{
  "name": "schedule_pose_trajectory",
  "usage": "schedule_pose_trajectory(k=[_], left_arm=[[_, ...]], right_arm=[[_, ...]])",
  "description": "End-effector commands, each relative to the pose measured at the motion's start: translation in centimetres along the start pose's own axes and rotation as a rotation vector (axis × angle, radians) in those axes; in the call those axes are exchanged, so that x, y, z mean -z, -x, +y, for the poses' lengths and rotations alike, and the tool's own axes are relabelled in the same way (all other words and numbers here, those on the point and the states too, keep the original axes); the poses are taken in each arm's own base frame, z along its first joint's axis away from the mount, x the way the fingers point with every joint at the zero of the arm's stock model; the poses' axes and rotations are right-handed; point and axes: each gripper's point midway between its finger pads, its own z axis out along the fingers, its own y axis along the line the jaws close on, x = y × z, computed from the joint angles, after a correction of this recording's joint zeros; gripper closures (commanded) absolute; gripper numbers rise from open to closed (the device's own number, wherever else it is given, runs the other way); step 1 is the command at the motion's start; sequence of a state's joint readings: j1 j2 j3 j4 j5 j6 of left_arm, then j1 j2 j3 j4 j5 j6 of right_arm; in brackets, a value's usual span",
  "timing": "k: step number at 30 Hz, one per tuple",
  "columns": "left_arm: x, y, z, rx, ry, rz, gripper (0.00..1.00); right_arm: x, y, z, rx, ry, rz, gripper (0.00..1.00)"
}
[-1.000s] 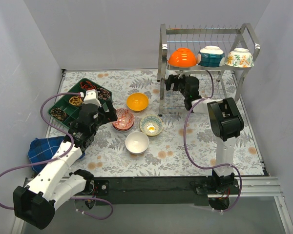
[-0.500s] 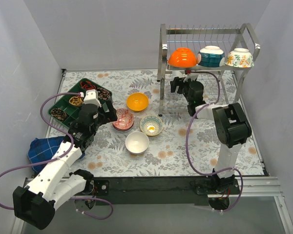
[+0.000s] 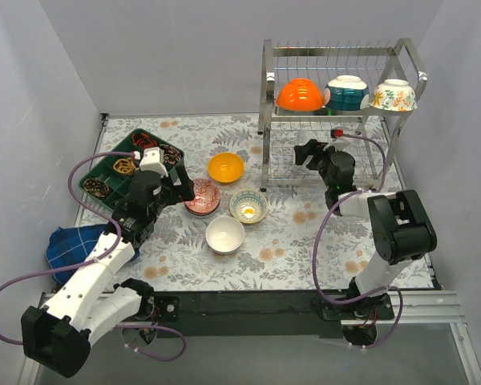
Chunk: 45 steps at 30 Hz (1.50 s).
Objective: Unload the bowls from the dish rack
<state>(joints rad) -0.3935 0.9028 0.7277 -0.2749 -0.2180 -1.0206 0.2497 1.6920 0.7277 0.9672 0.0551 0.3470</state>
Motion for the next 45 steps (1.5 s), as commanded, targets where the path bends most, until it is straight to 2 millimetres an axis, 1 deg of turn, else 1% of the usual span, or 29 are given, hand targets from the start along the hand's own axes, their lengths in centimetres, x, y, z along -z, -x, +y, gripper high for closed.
schedule_pose_trajectory(k=[1, 2, 4, 5, 6, 7, 8, 9, 10, 11, 12, 13, 14, 15, 16, 18, 21, 22, 23, 27, 29, 30, 31, 32, 33, 34, 41, 43, 45], left_arm=[[-0.1, -0.2, -0.5, -0.013, -0.041, 0.008, 0.02], [-0.1, -0.2, -0.8, -0.012, -0.057, 0.013, 0.02], [-0.1, -0.4, -1.0, -0.016, -0.070, 0.018, 0.02], [-0.1, -0.4, -1.4, -0.018, -0.089, 0.020, 0.02], [-0.1, -0.4, -1.5, -0.019, -0.097, 0.022, 0.02], [0.0, -0.5, -1.7, -0.021, -0.107, 0.024, 0.02], [-0.1, -0.5, -1.9, -0.023, -0.118, 0.026, 0.02], [0.0, -0.7, -2.1, -0.024, -0.137, 0.033, 0.02], [-0.1, -0.8, -2.3, -0.026, -0.145, 0.038, 0.02], [-0.1, -0.9, -2.4, -0.027, -0.149, 0.043, 0.02], [-0.1, -1.2, -2.6, -0.030, -0.164, 0.057, 0.02], [-0.1, -1.2, -2.8, -0.033, -0.175, 0.057, 0.02], [-0.1, -1.3, -3.0, -0.034, -0.186, 0.063, 0.02], [-0.1, -1.5, -3.2, -0.034, -0.194, 0.071, 0.02], [0.0, -1.7, -3.7, -0.034, -0.229, 0.086, 0.02], [0.1, -1.8, -4.2, -0.027, -0.250, 0.093, 0.02], [0.5, -2.1, -5.4, 0.013, -0.310, 0.134, 0.02], [0.7, -2.3, -5.9, 0.038, -0.328, 0.145, 0.02], [1.1, -2.4, -6.9, 0.057, -0.384, 0.161, 0.02], [1.8, -3.0, -9.2, 0.162, -0.469, 0.216, 0.02], [2.4, -3.5, -11.0, 0.158, -0.516, 0.232, 0.02], [2.2, -3.6, -11.5, 0.156, -0.503, 0.220, 0.02], [3.0, -4.4, -13.2, 0.143, -0.537, 0.235, 0.02], [3.1, -4.3, -14.1, 0.138, -0.550, 0.221, 0.02], [2.6, -4.9, -14.4, 0.134, -0.525, 0.223, 0.02], [2.9, -5.4, -15.4, 0.145, -0.542, 0.238, 0.02], [1.2, -6.8, -18.3, 0.204, -0.508, 0.204, 0.02], [0.9, -7.6, -18.9, 0.201, -0.494, 0.207, 0.04], [0.7, -7.6, -19.5, 0.213, -0.499, 0.197, 0.08]], right_arm=[[2.3, 6.8, 3.2, -0.097, 0.124, -0.211, 0.97], [3.0, 6.2, 2.9, -0.109, 0.121, -0.200, 0.98], [4.2, 7.2, 3.1, -0.122, 0.130, -0.228, 0.98], [4.8, 6.7, 2.9, -0.144, 0.125, -0.218, 0.98], [5.4, 6.6, 3.5, -0.146, 0.161, -0.206, 0.98], [6.2, 7.6, 4.0, -0.146, 0.179, -0.230, 0.98], [6.7, 7.7, 4.1, -0.157, 0.184, -0.229, 0.98], [7.4, 6.9, 4.1, -0.168, 0.184, -0.205, 0.98], [8.3, 7.8, 4.6, -0.171, 0.201, -0.227, 0.98], [8.9, 7.7, 4.6, -0.178, 0.206, -0.224, 0.98], [9.7, 6.7, 4.8, -0.199, 0.215, -0.198, 0.98], [10.6, 7.3, 5.3, -0.203, 0.238, -0.213, 0.98], [11.2, 7.2, 5.5, -0.211, 0.251, -0.206, 0.98], [12.2, 7.7, 6.4, -0.224, 0.293, -0.208, 0.98], [12.8, 6.6, 6.4, -0.240, 0.297, -0.177, 0.98], [14.0, 5.9, 7.2, -0.270, 0.343, -0.147, 0.98], [16.2, 5.2, 8.6, -0.350, 0.425, -0.104, 0.98], [16.9, 5.4, 9.2, -0.390, 0.453, -0.098, 0.98], [17.5, 4.9, 9.4, -0.413, 0.470, -0.082, 0.98], [20.0, 4.0, 11.1, -0.490, 0.581, -0.038, 0.97], [20.8, 3.7, 11.7, -0.530, 0.617, -0.017, 0.97], [21.4, 3.3, 12.3, -0.538, 0.648, -0.003, 0.97], [21.8, 3.2, 12.5, -0.547, 0.665, 0.001, 0.97], [22.1, 3.0, 12.7, -0.559, 0.677, 0.005, 0.97], [22.7, 2.7, 13.2, -0.578, 0.701, 0.014, 0.97], [23.0, 2.6, 13.3, -0.586, 0.708, 0.018, 0.97], [24.7, 2.1, 14.3, -0.635, 0.771, 0.039, 0.96], [25.0, 2.1, 14.5, -0.647, 0.783, 0.044, 0.96], [25.2, 2.3, 14.8, -0.651, 0.801, 0.042, 0.96]])
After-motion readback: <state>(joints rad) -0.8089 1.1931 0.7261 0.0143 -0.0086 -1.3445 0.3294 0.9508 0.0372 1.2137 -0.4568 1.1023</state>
